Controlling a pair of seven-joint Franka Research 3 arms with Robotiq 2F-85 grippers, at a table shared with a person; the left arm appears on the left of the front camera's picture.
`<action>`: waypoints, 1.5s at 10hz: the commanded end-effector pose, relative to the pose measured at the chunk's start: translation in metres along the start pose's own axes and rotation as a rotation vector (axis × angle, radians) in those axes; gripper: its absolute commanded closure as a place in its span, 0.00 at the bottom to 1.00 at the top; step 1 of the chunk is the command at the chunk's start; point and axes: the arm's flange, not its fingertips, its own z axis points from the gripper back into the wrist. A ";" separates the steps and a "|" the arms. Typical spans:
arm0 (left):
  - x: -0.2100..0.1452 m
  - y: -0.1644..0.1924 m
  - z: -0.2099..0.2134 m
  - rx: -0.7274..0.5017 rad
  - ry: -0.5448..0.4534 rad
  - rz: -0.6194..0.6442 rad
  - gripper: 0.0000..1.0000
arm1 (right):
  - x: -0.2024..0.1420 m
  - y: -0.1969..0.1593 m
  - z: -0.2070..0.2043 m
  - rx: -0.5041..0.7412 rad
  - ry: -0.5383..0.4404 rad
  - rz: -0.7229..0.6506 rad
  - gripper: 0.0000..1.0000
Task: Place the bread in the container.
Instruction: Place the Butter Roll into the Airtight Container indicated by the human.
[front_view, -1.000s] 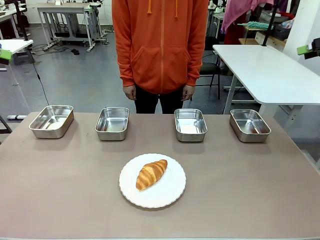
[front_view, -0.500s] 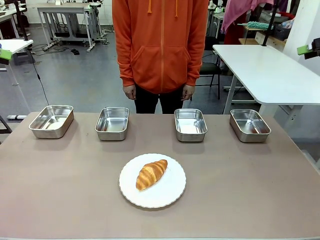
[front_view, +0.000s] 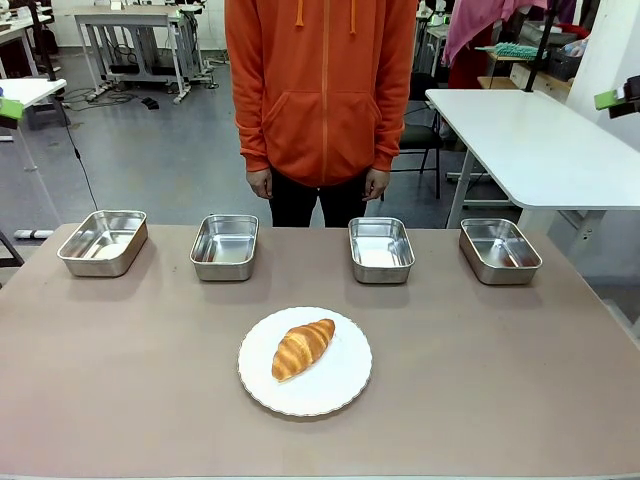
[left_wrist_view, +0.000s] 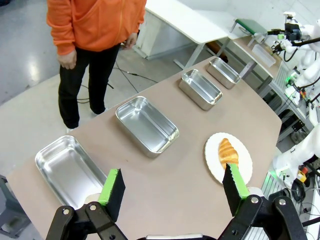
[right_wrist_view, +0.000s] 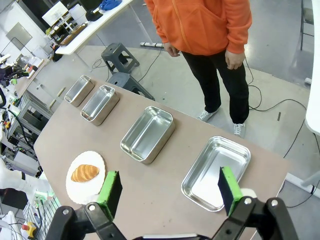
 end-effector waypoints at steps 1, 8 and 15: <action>0.001 0.000 0.002 -0.001 -0.018 -0.002 0.00 | 0.002 0.003 0.000 0.000 -0.006 0.005 0.00; 0.001 0.000 0.002 -0.001 -0.018 -0.002 0.00 | 0.002 0.003 0.000 0.000 -0.006 0.005 0.00; 0.001 0.000 0.002 -0.001 -0.018 -0.002 0.00 | 0.002 0.003 0.000 0.000 -0.006 0.005 0.00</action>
